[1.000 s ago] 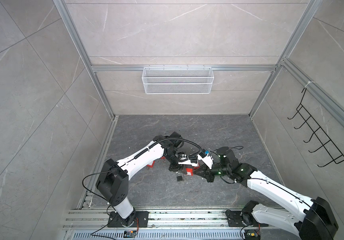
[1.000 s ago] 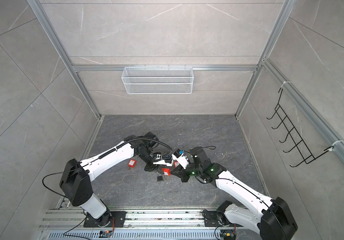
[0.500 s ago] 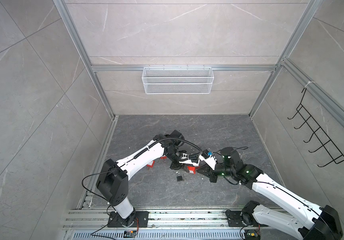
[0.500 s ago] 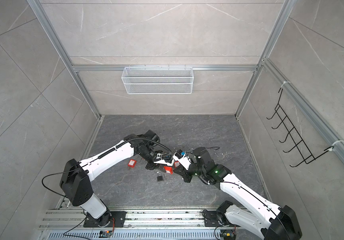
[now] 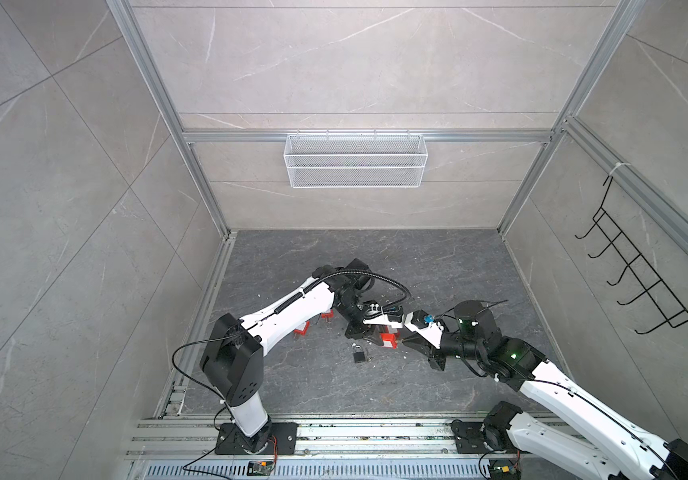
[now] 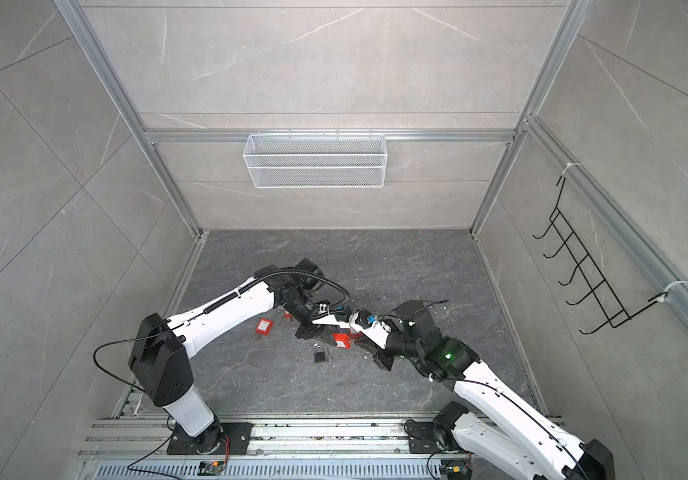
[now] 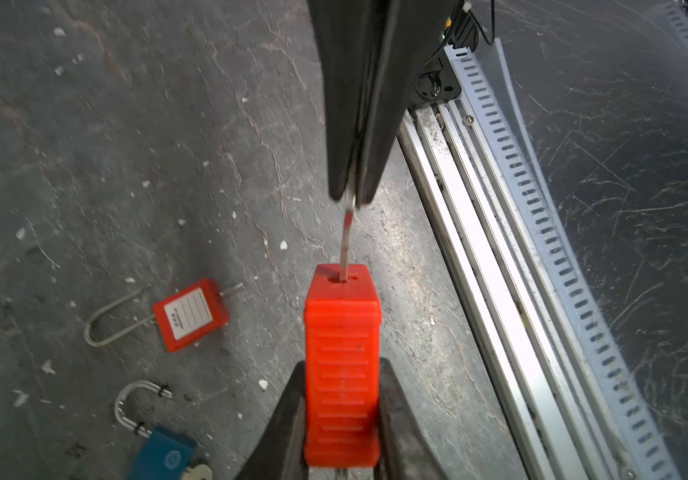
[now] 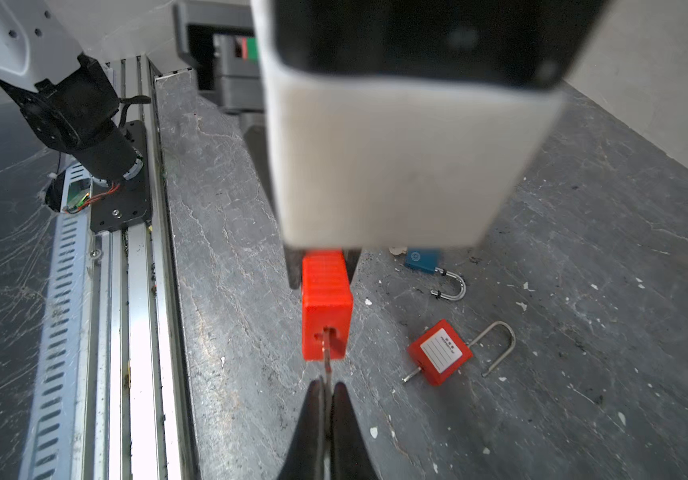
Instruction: Lock with the key
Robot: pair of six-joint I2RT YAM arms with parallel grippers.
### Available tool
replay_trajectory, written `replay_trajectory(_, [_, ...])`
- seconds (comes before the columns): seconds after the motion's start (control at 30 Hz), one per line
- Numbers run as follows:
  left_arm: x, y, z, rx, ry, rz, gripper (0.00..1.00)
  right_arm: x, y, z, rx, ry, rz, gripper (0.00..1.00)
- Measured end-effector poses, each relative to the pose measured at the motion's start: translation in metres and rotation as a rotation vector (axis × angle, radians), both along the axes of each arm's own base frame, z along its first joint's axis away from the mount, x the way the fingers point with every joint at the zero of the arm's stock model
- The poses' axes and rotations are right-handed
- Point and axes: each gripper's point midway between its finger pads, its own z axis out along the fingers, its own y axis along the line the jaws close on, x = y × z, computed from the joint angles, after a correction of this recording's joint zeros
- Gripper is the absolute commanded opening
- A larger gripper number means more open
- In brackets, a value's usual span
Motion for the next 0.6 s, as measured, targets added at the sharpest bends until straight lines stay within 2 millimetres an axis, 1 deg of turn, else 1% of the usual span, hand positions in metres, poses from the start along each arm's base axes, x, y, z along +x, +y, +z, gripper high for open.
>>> replay_trajectory(0.13, [0.002,0.019,-0.018,0.104,0.038,0.045,0.0,0.003,-0.003,-0.001,-0.019,-0.028,-0.005,0.0])
replay_trajectory(0.3, [0.007,0.03,-0.035,0.174,-0.003,0.065,0.0,0.009,-0.006,-0.01,-0.044,0.028,-0.058,0.0])
replay_trajectory(0.43, [0.014,0.041,-0.048,0.224,-0.076,0.066,0.0,0.021,-0.015,-0.015,-0.028,0.116,-0.195,0.0])
replay_trajectory(0.6, [0.025,0.049,-0.048,0.249,-0.183,0.031,0.0,0.039,-0.024,-0.016,-0.004,0.243,-0.399,0.0])
